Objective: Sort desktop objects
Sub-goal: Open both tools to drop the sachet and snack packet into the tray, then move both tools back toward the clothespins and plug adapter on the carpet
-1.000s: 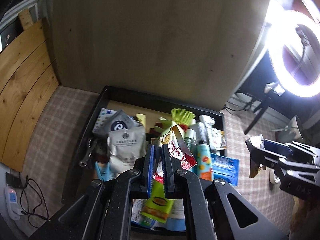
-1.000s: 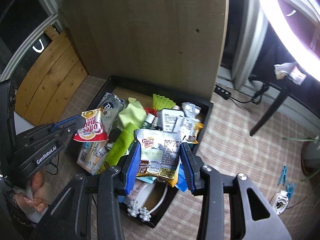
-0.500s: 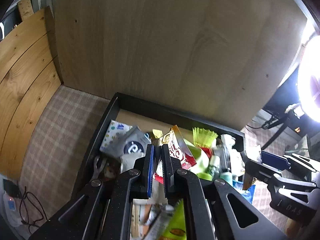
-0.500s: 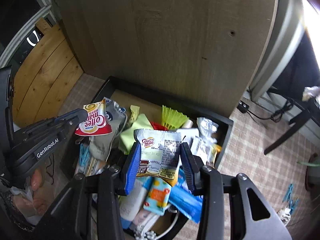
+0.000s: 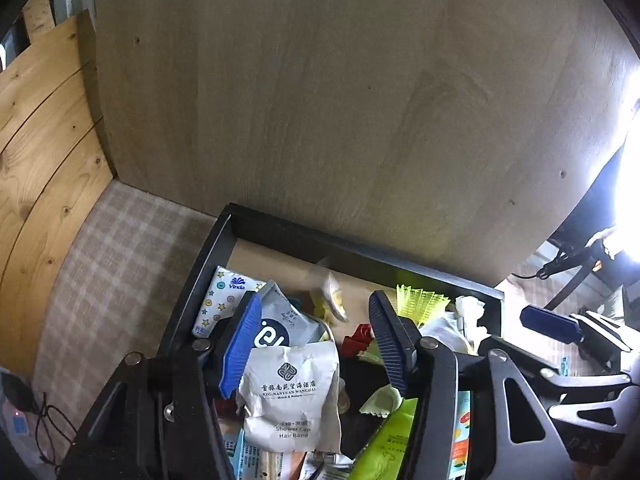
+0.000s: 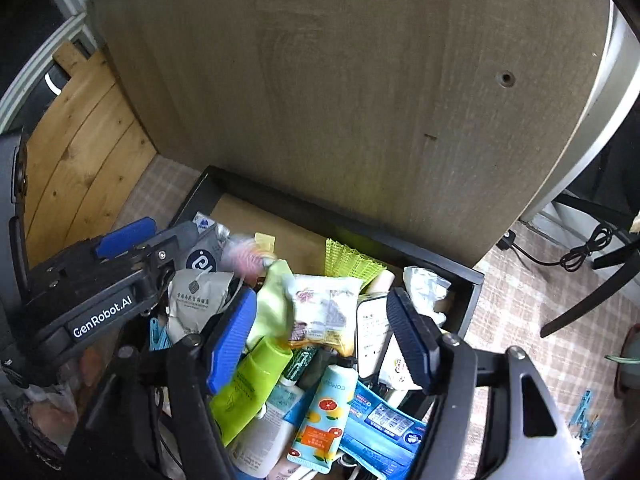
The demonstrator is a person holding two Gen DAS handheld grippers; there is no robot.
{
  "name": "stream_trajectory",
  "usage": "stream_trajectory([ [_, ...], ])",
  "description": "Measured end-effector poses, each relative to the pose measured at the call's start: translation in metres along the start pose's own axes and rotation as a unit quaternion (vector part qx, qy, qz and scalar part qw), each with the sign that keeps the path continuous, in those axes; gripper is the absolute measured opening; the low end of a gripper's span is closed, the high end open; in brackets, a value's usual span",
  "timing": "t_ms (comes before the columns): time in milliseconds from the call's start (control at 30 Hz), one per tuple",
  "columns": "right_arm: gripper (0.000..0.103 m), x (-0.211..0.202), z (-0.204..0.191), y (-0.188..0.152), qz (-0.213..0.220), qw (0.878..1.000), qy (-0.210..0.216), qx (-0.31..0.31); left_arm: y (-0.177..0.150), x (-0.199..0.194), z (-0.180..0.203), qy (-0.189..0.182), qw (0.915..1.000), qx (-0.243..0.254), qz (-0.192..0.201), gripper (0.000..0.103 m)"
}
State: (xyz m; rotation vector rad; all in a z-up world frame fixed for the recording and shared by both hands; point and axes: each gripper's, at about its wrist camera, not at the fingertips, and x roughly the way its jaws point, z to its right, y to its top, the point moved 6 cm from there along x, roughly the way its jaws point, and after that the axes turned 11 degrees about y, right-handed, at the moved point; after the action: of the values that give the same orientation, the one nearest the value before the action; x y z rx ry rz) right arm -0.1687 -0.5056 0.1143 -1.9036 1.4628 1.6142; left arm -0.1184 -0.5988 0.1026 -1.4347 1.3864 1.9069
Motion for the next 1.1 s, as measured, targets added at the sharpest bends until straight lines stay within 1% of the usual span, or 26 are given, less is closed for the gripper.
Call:
stream_trajectory([
  [133,0.066,-0.006,0.008,-0.005,0.004,1.0,0.001,0.01,-0.004,-0.003,0.004,-0.002,1.0,0.005,-0.002,0.053],
  [300,0.066,-0.02,0.019,-0.021,0.01,1.0,-0.006,0.021,-0.013,-0.015,0.015,-0.017,0.9997,0.017,-0.004,0.053],
  [400,0.066,-0.031,0.03,-0.033,0.018,0.999,-0.007,0.032,-0.021,-0.027,0.028,-0.028,0.9991,0.031,-0.002,0.053],
  [567,0.066,-0.053,0.059,-0.057,0.03,0.998,-0.013,0.056,-0.034,-0.054,0.053,-0.038,0.9977,0.055,0.006,0.053],
  [700,0.066,-0.073,0.088,-0.082,0.04,0.995,-0.016,0.084,-0.045,-0.069,0.076,-0.048,0.9959,0.076,0.009,0.053],
  [800,0.066,-0.09,0.117,-0.102,0.047,0.993,-0.035,0.1,-0.056,-0.078,0.099,-0.058,0.9935,0.098,0.009,0.053],
  [933,0.066,-0.113,0.162,-0.132,0.053,0.989,-0.054,0.131,-0.071,-0.088,0.133,-0.071,0.9899,0.122,0.006,0.053],
  [1100,0.066,-0.134,0.207,-0.163,0.055,0.982,-0.067,0.168,-0.091,-0.09,0.183,-0.089,0.9838,0.156,-0.005,0.053],
])
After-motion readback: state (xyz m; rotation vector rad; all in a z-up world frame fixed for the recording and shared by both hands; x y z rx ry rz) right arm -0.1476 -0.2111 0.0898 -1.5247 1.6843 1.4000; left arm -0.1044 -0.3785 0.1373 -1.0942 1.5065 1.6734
